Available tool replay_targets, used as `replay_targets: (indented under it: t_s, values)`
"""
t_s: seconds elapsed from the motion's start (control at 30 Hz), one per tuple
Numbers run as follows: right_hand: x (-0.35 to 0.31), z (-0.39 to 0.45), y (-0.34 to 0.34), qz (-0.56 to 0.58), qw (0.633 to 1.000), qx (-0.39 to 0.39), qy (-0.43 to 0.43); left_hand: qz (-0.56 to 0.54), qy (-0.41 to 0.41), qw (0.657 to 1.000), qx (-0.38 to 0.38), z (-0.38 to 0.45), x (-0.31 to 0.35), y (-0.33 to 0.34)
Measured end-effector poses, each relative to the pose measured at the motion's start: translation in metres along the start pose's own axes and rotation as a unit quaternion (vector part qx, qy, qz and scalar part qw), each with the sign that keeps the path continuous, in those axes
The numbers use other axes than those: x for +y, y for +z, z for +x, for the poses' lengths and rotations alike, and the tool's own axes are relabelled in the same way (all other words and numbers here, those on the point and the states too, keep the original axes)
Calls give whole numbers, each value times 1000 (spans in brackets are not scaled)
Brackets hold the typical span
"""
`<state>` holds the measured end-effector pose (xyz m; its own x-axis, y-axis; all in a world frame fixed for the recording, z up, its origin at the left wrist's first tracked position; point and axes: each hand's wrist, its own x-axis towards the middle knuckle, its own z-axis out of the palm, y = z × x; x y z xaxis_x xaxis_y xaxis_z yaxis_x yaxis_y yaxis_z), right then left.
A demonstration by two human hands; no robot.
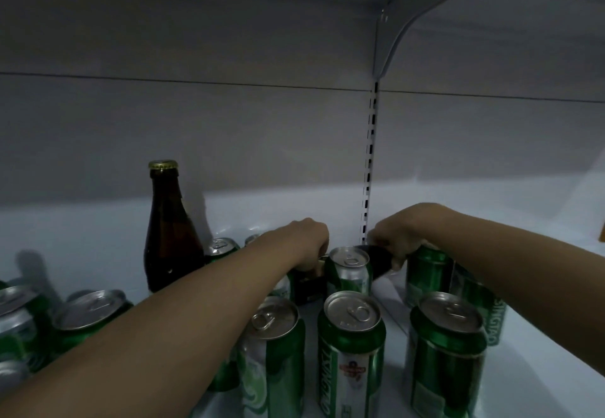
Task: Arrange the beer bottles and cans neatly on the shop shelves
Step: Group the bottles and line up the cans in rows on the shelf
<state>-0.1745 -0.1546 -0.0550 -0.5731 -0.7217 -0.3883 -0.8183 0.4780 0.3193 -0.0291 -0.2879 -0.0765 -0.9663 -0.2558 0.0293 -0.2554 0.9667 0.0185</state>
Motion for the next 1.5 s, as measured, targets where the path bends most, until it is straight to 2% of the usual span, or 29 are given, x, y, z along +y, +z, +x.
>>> replay_targets:
  t_s: [0.27,0.4,0.53,0.67,0.97,1.2,1.5]
  values:
    - [14,-44,-38,60,993,106,-11,-37,-3,999,2,-3,-1,-6]
    - [9,-59,-57,45,978,202,-24,-106,-7,994,19,-6,-3,-9]
    - [-6,-66,-78,-3,959,281,-28,-246,-9,966,79,-12,4,-22]
    - [-26,-62,-91,-9,953,298,-52,-346,-5,931,112,-15,9,-26]
    - [-56,-55,-95,68,935,336,-94,-247,-77,947,190,-26,1,-21]
    - [-56,-63,-89,84,929,350,-85,-223,-54,950,211,-45,7,-32]
    - [-86,-122,-121,91,881,458,-72,-193,-66,953,224,-101,2,-75]
